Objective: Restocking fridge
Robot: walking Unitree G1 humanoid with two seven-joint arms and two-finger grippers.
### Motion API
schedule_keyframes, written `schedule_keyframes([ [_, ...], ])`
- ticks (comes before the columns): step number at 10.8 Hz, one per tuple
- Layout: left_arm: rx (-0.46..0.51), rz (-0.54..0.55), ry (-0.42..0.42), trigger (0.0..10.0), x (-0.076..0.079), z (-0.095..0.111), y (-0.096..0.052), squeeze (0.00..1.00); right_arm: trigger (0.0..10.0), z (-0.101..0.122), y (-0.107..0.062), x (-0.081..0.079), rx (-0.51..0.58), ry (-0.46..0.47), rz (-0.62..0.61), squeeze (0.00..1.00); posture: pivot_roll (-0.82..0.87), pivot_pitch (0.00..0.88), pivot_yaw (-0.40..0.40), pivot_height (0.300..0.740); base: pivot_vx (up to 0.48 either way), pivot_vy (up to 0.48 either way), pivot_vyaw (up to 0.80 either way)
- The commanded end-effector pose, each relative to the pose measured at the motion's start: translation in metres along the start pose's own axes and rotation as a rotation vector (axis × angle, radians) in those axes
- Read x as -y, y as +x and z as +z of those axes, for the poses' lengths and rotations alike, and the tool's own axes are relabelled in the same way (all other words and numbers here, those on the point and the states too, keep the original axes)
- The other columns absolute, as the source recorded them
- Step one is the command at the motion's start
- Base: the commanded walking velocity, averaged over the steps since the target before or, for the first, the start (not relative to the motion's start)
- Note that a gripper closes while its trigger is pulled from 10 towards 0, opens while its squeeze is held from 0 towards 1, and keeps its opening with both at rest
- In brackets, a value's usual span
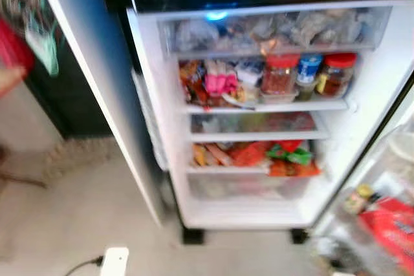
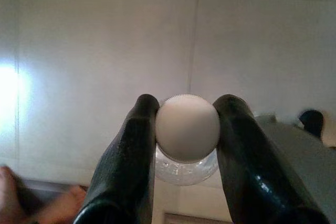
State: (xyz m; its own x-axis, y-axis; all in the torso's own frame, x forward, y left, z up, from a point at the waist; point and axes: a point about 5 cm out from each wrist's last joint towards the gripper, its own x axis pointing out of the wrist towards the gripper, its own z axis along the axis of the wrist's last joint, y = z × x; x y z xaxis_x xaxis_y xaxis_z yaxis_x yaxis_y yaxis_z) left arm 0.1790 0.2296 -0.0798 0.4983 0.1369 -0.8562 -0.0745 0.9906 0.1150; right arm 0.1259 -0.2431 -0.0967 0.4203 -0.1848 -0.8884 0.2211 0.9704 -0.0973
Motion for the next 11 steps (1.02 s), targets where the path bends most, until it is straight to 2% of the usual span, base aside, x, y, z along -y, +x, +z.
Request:
schedule_keyframes([
  [1,-0.01,0.009,0.003,10.0,-0.004,-0.001,0.0,0.0,10.0,0.0,0.0,0.001,-0.001,0.003,-0.001,0.0,-0.07,0.0,0.066,0.74,0.0,-0.409,0.0],
  [3,-0.001,0.006,0.017,10.0,-0.004,0.003,0.0,0.0,10.0,0.008,0.001,-0.002,0.019,-0.002,0.008,0.0,-0.06,0.0,0.066,0.74,0.0,-0.397,0.0],
  [8,0.069,-0.003,0.057,10.0,0.0,0.033,0.002,0.0,10.0,0.029,0.004,-0.017,0.068,-0.041,0.046,0.0,-0.05,0.0,0.07,0.74,0.0,0.0,0.0],
  [9,0.07,-0.003,0.058,10.0,0.0,0.033,0.002,0.0,10.0,0.029,0.004,-0.017,0.068,-0.041,0.047,0.0,-0.05,0.0,0.07,0.74,0.0,0.0,0.0],
  [11,0.114,-0.022,0.011,10.0,0.011,0.048,0.002,0.0,10.0,0.035,0.004,-0.017,0.088,-0.061,0.057,0.0,-0.07,0.0,0.031,0.74,0.0,0.0,0.0],
])
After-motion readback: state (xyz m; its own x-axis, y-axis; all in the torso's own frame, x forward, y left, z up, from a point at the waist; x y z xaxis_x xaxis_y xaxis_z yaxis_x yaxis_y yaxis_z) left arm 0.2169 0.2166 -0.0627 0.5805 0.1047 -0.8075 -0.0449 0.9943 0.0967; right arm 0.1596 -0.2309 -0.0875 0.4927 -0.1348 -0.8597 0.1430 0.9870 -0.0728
